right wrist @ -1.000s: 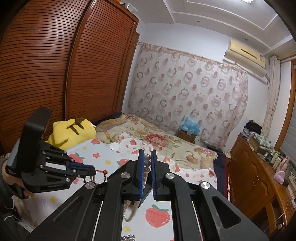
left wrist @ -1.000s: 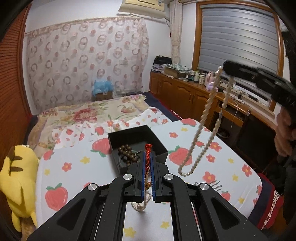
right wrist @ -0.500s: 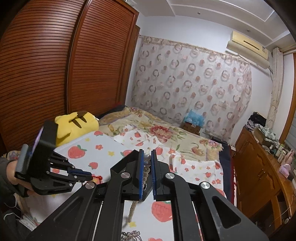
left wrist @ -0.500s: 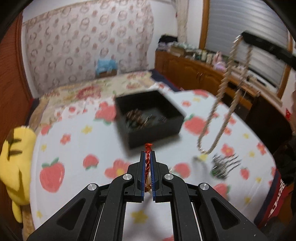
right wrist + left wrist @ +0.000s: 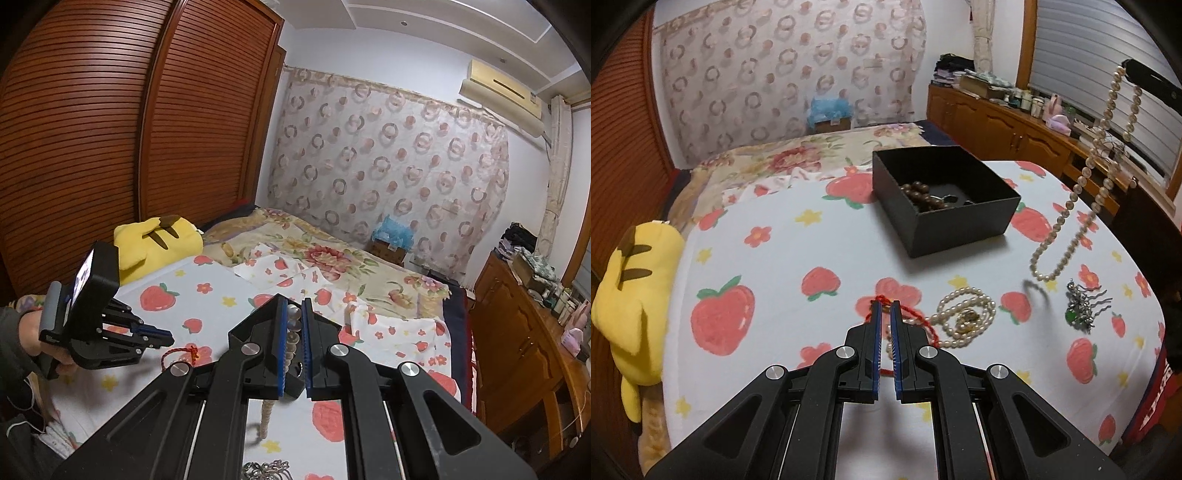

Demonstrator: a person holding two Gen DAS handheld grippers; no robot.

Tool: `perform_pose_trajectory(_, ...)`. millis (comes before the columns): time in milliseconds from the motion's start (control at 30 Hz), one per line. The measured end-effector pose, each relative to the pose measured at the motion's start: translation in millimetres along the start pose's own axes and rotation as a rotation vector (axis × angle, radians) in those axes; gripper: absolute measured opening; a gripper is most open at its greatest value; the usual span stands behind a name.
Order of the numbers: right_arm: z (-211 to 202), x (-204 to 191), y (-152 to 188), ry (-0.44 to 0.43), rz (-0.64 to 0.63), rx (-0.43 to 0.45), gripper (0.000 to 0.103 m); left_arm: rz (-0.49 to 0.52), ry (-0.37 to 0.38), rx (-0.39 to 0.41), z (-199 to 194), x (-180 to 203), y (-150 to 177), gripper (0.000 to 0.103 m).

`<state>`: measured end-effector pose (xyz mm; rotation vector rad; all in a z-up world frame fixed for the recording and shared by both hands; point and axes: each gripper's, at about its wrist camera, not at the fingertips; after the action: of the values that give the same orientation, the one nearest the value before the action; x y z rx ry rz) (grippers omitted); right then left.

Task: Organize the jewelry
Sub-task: 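Raise the pearl necklace with the right tool while the left tool lifts the red bracelet, then lower the red bracelet and pearl necklace into the black box with both tools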

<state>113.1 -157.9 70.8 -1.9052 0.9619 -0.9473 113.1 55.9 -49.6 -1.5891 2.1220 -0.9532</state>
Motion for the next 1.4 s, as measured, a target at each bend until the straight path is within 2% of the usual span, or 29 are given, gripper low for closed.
perform_pose_trajectory(233, 4, 0, 3, -0.008, -0.002, -0.012, 0.008, -0.030, -0.004, -0.051, 11, -14, 11, 0.006)
perform_pose_trajectory(367, 5, 0, 3, -0.010, -0.003, -0.015, 0.008, -0.039, 0.005, -0.076, 20, -16, 15, 0.019)
perform_pose_trajectory(467, 6, -1, 3, -0.010, -0.009, -0.016, 0.008, -0.038, 0.009, -0.097, 30, -16, 17, 0.019)
perform_pose_trajectory(533, 6, -1, 2, -0.010, -0.009, -0.014, 0.008, -0.029, 0.002, -0.103, 35, -15, 18, 0.011)
perform_pose_trajectory(567, 6, -1, 2, -0.010, -0.008, -0.013, 0.008, -0.021, -0.005, -0.103, 35, -15, 18, 0.002)
perform_pose_trajectory(600, 6, -1, 2, -0.010, -0.008, -0.012, 0.008, -0.023, 0.001, -0.104, 35, -15, 17, 0.002)
perform_pose_trajectory(800, 5, 3, -7, -0.008, -0.010, 0.008, 0.008, -0.042, 0.020, -0.007, 9, -11, -1, 0.002)
perform_pose_trajectory(1067, 12, 18, -29, -0.007, -0.002, 0.051, 0.008, 0.020, 0.052, 0.113, -22, 16, -45, 0.002)
perform_pose_trajectory(1200, 21, 27, -44, 0.000, 0.001, 0.079, 0.008, 0.042, 0.072, 0.147, -26, 29, -67, 0.002)
perform_pose_trajectory(1400, 39, 39, -64, 0.010, -0.004, 0.102, 0.008, 0.049, 0.084, 0.158, -14, 33, -93, 0.002)
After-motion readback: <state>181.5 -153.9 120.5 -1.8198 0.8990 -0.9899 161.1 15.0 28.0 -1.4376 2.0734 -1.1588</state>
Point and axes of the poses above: each gripper's, at about its wrist camera, not at the fingertips, and z roughly the way its jaws point, x to its right, y to its underside, and after that the axes turned 9 degrees about y, right-handed
